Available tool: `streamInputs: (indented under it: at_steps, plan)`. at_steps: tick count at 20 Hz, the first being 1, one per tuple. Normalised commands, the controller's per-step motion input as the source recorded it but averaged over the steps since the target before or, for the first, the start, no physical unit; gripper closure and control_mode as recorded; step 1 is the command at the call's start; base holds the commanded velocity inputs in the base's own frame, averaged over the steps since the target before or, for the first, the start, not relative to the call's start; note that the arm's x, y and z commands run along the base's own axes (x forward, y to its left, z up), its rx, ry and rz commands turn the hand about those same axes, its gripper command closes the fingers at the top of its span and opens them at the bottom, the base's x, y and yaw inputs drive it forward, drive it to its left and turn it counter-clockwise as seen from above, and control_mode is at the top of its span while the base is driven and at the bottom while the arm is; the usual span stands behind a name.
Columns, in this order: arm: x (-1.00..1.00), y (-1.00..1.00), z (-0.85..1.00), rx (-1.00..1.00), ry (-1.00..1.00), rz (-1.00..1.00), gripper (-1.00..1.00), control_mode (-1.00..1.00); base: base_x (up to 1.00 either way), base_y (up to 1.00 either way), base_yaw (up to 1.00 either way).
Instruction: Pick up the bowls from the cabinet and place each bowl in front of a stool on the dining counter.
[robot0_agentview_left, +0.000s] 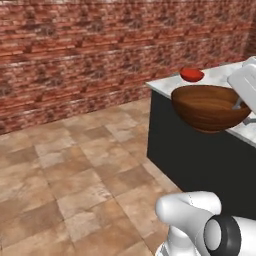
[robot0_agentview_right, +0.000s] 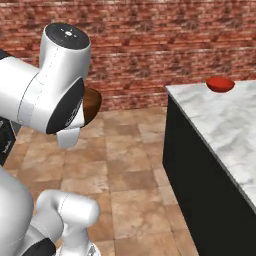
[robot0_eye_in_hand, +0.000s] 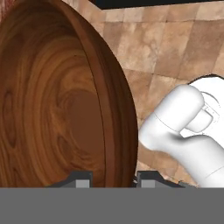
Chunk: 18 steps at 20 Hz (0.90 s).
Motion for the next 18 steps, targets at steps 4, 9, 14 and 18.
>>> streamInputs:
  at_steps: [4,9,14,18]
  plan:
    - [0.0,0.0,0.0,0.0,0.0,0.0,1.0,1.0,0.67,0.85,-0.16]
    - [0.0,0.0,0.0,0.0,0.0,0.0,1.0,1.0,1.0,0.82,-0.1]
    - [0.0,0.0,0.0,0.0,0.0,0.0,1.0,1.0,1.0,0.7,-0.13]
    - [0.0,0.0,0.0,0.0,0.0,0.0,1.0,1.0,1.0,0.56,-0.23]
